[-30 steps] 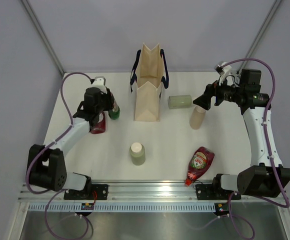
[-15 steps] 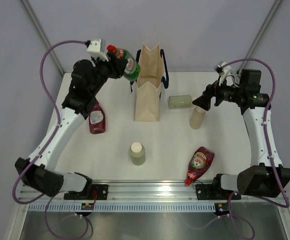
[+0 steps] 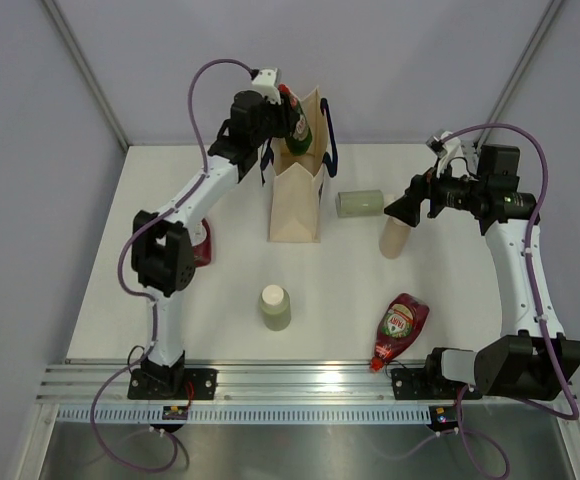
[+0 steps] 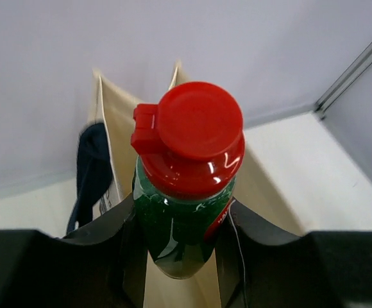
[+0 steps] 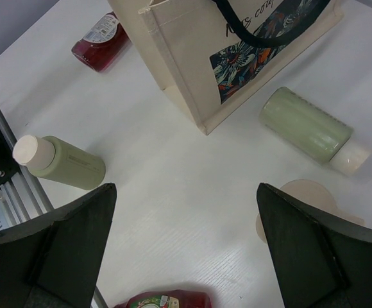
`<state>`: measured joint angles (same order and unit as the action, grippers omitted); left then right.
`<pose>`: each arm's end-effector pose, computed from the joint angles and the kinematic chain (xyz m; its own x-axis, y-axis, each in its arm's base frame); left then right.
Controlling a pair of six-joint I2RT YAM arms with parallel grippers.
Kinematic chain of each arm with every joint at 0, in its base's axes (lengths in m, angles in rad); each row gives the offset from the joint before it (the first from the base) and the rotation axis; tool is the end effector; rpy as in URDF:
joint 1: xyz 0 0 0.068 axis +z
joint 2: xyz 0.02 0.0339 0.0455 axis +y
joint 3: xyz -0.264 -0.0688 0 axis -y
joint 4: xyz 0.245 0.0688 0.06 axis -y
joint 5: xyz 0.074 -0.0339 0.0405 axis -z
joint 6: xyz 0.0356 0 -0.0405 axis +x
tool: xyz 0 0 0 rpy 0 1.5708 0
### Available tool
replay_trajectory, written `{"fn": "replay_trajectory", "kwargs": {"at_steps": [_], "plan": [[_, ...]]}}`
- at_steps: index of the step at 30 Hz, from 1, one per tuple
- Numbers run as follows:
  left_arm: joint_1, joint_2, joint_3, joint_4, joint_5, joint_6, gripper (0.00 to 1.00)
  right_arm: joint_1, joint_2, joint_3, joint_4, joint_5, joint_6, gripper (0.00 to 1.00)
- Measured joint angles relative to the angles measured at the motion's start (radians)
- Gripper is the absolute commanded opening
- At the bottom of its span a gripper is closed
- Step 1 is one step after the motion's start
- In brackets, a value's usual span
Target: Place the personal care products into the canvas bag
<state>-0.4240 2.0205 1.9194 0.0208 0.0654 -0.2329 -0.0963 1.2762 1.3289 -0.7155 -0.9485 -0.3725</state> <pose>0.4491 -0.2052 0.3774 -0.1796 -0.1716 -0.9687 0.4403 0.8665 -0.2352 0.2611 0.0038 0.3806 -0.3588 -0.1785 -0.9162 -0.7645 0.6193 0.1788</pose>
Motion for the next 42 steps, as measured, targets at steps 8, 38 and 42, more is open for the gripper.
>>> {"fn": "replay_trajectory", "kwargs": {"at_steps": [8, 38, 42], "plan": [[-0.022, 0.177, 0.071, -0.126, -0.016, 0.023, 0.59, 0.0, 0.011, -0.008, -0.015, 0.042, -0.036, 1.0], [-0.031, -0.64, -0.359, -0.04, -0.017, 0.053, 0.99, -0.076, -0.234, -0.367, 0.017, 0.261, 0.043, 1.0], [-0.026, -0.867, -0.616, -0.036, -0.028, 0.045, 0.99, -0.053, -0.257, -0.567, 0.196, 0.374, 0.076, 1.0]]}}
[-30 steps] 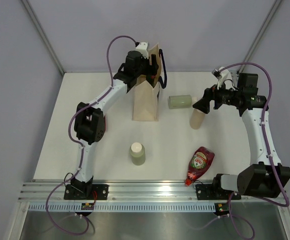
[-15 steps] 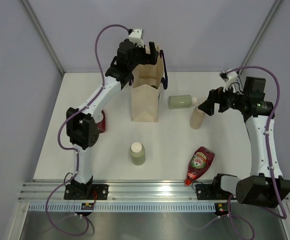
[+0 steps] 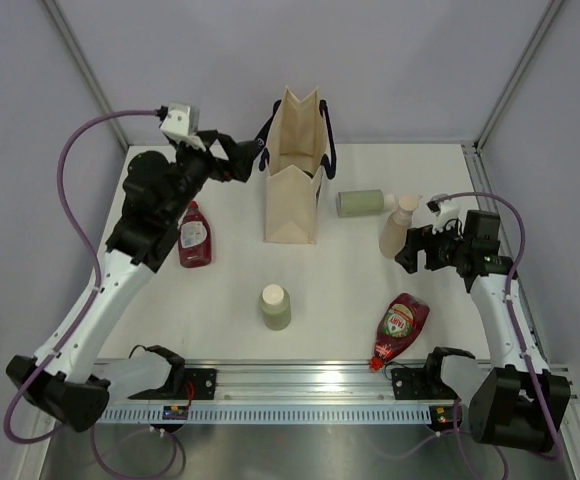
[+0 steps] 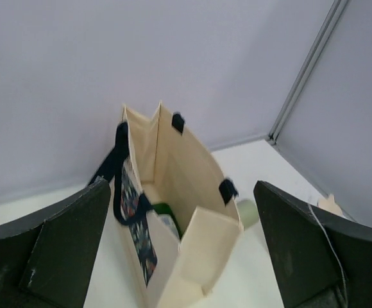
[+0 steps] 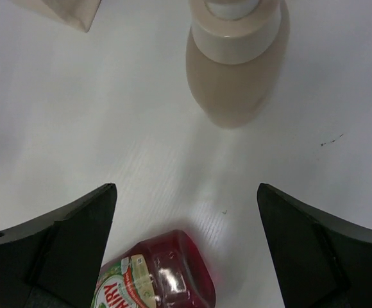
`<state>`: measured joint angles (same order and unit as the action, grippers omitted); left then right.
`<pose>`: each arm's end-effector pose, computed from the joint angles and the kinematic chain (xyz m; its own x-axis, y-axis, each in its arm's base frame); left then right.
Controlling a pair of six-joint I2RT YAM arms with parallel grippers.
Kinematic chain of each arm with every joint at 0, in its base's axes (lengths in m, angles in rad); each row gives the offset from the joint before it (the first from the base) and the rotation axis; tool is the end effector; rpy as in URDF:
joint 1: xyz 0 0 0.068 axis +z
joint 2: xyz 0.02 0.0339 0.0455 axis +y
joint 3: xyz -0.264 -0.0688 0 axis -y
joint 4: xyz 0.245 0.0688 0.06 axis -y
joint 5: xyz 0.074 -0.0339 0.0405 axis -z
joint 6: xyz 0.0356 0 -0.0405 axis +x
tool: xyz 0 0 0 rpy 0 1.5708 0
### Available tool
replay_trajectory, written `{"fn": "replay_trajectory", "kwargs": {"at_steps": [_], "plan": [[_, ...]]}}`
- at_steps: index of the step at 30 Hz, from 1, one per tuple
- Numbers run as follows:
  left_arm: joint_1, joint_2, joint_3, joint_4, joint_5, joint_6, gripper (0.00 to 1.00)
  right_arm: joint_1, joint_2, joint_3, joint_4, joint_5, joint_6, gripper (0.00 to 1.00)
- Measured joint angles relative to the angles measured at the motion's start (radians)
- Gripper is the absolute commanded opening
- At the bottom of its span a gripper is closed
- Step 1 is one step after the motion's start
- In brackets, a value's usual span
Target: Place the personal care products into the canvas bag
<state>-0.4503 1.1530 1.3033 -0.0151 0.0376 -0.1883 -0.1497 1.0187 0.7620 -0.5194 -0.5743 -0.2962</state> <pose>0.2287 -0.1121 0.4656 0.0315 -0.2230 -0.9743 0.4829 0.8569 -0.1805 0.2084 -0.0119 0.2613 -0.5872 -0.1593 -0.7936 -0.4491 0.8798 0.1557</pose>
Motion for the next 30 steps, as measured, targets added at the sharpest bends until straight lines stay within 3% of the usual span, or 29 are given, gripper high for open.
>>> {"fn": "replay_trajectory", "kwargs": {"at_steps": [7, 15, 24, 30], "plan": [[0.0, -0.194, -0.325, -0.054, -0.056, -0.075, 0.99, 0.102, 0.105, -0.061, 0.314, 0.166, 0.12, 0.99], [0.0, -0.321, -0.423, -0.1, -0.104, -0.156, 0.99, 0.187, 0.336, -0.05, 0.554, 0.386, 0.275, 0.99], [0.0, -0.356, -0.462, -0.111, -0.117, -0.212, 0.99, 0.202, 0.36, -0.05, 0.694, 0.453, 0.3, 0.77], [0.0, -0.344, -0.479, -0.122, -0.112, -0.229, 0.99, 0.202, 0.377, -0.064, 0.784, 0.46, 0.285, 0.69]]}}
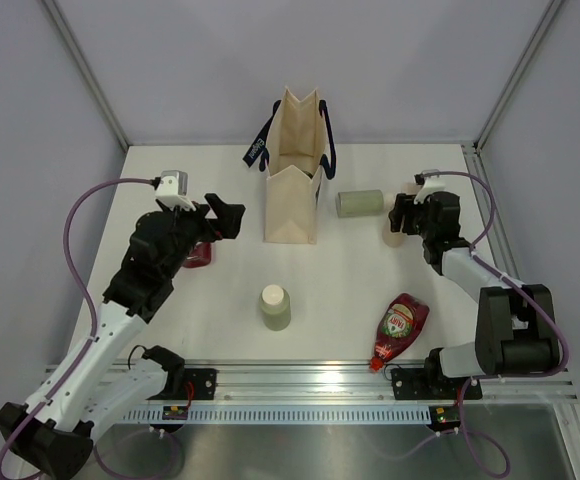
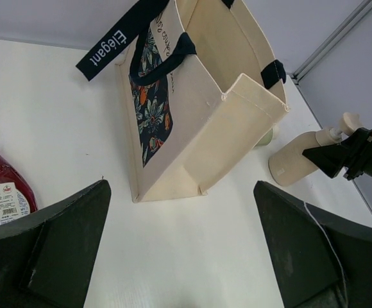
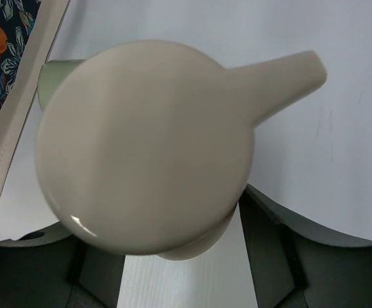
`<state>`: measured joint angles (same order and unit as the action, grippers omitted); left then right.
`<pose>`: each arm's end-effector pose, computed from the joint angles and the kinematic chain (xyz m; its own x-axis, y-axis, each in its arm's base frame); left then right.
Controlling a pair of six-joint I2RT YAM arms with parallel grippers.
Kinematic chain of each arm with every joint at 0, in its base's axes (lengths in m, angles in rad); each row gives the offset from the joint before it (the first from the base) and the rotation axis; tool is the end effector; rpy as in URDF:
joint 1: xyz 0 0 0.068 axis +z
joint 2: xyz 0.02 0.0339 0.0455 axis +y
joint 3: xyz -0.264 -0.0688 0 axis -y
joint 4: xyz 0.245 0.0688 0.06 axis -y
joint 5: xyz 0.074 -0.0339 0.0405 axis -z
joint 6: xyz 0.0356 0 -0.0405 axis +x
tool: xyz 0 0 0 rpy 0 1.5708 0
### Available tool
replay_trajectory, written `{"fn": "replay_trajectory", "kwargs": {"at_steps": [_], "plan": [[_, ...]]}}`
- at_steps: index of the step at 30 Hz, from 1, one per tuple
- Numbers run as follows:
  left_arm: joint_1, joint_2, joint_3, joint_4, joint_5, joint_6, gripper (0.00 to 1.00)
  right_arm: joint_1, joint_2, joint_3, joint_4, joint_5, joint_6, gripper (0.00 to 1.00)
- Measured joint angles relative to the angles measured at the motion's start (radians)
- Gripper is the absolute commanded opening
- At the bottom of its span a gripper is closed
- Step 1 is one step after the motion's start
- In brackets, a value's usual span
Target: Place the personal care products into the canvas bag
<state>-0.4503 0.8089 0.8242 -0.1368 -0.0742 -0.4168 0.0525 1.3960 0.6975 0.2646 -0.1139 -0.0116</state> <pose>0.1727 -0.0805 0.3550 -0.2487 -0.3282 -0.9113 0.2921 0.8716 -0.3936 0.2989 0.0198 0.2159 -0.4180 -0.0335 -0.9078 -0.1600 0.9864 0.0373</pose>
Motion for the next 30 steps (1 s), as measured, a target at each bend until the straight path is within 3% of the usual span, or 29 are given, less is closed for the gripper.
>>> {"fn": "replay_trajectory", "kwargs": {"at_steps": [4, 8, 11, 13, 17, 18, 21, 23, 30], "plan": [[0.0, 0.016, 0.0, 0.002, 0.01, -0.003, 0.99, 0.0, 0.019, 0.0, 0.038, -0.008, -0.017, 0.68], [0.0, 0.032, 0.0, 0.003, 0.026, -0.011, 0.99, -0.001, 0.028, 0.0, 0.052, -0.039, -0.039, 0.79], [0.0, 0.042, 0.0, 0.003, 0.045, -0.022, 0.99, -0.001, 0.043, 0.011, 0.047, -0.079, -0.057, 0.81], [0.0, 0.045, 0.0, 0.004, 0.059, -0.027, 0.99, -0.003, 0.061, 0.025, 0.042, -0.111, -0.071, 0.74], [0.0, 0.046, 0.0, 0.008, 0.081, -0.03, 0.99, -0.022, 0.081, 0.048, 0.029, -0.179, -0.083, 0.42], [0.0, 0.046, 0.0, 0.01, 0.085, -0.03, 0.99, -0.028, 0.087, 0.054, 0.026, -0.195, -0.082, 0.25], [0.0, 0.046, -0.004, 0.022, 0.093, -0.034, 0.99, -0.046, 0.104, 0.075, 0.015, -0.227, -0.079, 0.04], [0.0, 0.045, -0.012, 0.026, 0.097, -0.037, 0.99, -0.066, 0.106, 0.078, 0.01, -0.256, -0.074, 0.0], [0.0, 0.043, -0.03, 0.027, 0.117, -0.038, 0.99, -0.113, 0.042, 0.05, -0.05, -0.326, -0.071, 0.0]]}}
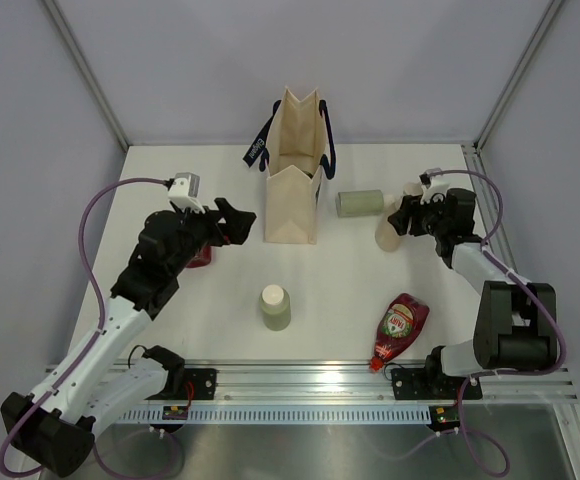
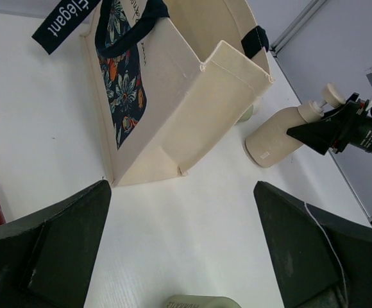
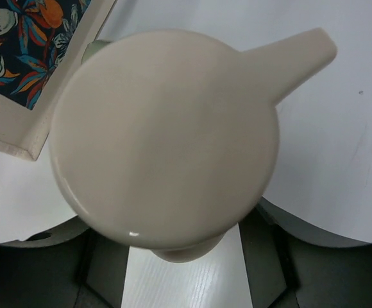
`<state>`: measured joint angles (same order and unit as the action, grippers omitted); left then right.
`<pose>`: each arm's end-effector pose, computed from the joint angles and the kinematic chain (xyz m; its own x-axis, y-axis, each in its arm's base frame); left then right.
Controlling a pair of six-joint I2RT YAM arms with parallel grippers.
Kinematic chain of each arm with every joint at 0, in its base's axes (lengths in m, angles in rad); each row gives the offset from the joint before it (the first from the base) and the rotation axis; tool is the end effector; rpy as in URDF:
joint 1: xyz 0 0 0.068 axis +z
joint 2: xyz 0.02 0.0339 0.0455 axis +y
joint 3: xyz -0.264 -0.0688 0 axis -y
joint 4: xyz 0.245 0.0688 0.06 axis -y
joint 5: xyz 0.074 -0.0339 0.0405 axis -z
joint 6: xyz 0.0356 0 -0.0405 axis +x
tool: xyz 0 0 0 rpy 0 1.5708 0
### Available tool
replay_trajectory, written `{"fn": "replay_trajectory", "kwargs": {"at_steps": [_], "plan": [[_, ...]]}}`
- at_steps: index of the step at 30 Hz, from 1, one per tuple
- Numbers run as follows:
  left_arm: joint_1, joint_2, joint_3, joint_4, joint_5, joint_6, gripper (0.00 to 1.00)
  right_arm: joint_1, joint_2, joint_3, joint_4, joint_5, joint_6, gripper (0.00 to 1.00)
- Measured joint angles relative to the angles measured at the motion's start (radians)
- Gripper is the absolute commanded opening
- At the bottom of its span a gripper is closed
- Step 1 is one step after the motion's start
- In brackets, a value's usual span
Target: Place the personal care products into the canvas bag
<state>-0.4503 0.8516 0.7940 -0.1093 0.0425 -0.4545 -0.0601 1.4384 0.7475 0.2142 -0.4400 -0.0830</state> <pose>0.1814 -0.0894 0.3397 -0.3418 -0.3219 -0.8829 0.3589 0.8235 -0.4393 0.3069 -0.0033 0.2166 -0.4296 -0.0493 -0.9017 -0.3603 0.9249 0.1211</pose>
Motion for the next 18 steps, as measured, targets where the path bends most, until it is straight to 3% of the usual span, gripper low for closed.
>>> {"fn": "replay_trajectory", "kwargs": {"at_steps": [13, 18], "plan": [[0.0, -0.024, -0.03, 0.006, 0.03, 0.0, 0.99, -0.076, -0.179, 0.002, -0.109, -0.198, 0.239, 0.0], [0.0, -0.028, -0.033, 0.006, 0.03, 0.001, 0.99, -0.066, -0.192, 0.118, -0.139, -0.281, 0.396, 0.0]]}}
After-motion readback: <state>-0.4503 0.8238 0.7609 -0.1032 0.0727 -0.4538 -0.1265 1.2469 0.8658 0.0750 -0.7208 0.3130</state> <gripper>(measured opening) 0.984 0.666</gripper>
